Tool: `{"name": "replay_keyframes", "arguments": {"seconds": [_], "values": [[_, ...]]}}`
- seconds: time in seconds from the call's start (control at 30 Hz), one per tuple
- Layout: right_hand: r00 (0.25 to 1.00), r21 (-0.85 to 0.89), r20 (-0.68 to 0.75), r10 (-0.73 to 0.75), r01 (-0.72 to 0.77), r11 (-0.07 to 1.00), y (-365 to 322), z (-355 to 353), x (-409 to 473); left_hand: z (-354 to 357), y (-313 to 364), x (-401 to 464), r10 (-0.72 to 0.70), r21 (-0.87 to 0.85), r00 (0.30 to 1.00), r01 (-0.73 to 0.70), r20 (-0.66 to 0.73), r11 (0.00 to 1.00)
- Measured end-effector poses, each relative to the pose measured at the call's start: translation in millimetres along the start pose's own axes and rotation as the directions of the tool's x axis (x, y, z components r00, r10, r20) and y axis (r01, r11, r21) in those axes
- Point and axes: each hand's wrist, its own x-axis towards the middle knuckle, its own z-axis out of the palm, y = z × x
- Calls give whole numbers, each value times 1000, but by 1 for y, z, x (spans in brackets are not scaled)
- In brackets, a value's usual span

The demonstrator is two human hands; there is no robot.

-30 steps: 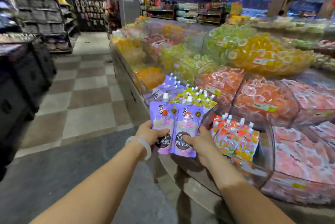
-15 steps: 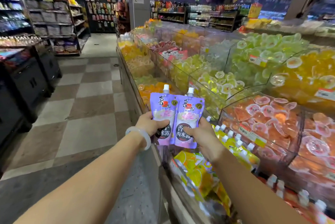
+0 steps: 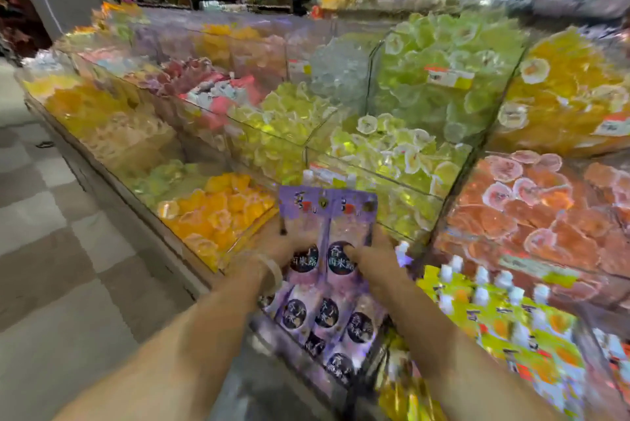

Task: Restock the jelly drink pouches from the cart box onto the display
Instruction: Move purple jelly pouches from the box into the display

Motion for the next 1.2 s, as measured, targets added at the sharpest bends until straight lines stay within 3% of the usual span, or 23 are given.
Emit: {"name": "replay_keyframes", "arguments": {"seconds": [0.1, 0.27, 0.4, 0.5, 0.6, 0.7, 0.83, 1.07, 1.2], "values": [[974, 68, -191, 125, -114, 991, 17, 25, 6, -7, -16, 34, -57, 121, 992, 44, 111, 992], [846, 130, -407, 345, -320, 938, 45, 51, -12, -10, -47, 51, -234, 360, 919, 112, 317, 926], [794, 59, -444, 416, -437, 897, 61, 64, -28, -16, -61, 50, -380, 554, 864, 149, 329, 819], [740, 83, -517, 431, -458, 885, 67, 68, -34, -17, -66, 49, -380, 619, 867, 111, 322, 777], [664, 114, -574, 480, -515, 849, 69, 69, -35, -1, -86, 58, -443, 654, 783, 62, 437, 754], [624, 134, -588, 514, -552, 823, 73, 67, -38, 7, -80, 50, -446, 683, 752, -7, 485, 730], [635, 150, -563, 529, -551, 821, 73, 66, -41, 11, -76, 47, -368, 796, 824, -156, 431, 584], [660, -4, -557, 504, -609, 793, 68, 70, -40, 9, -76, 39, -251, 892, 906, -227, 341, 391], [730, -51, -559, 393, -503, 863, 66, 73, -50, 8, -76, 41, -254, 878, 891, -256, 377, 405]]}}
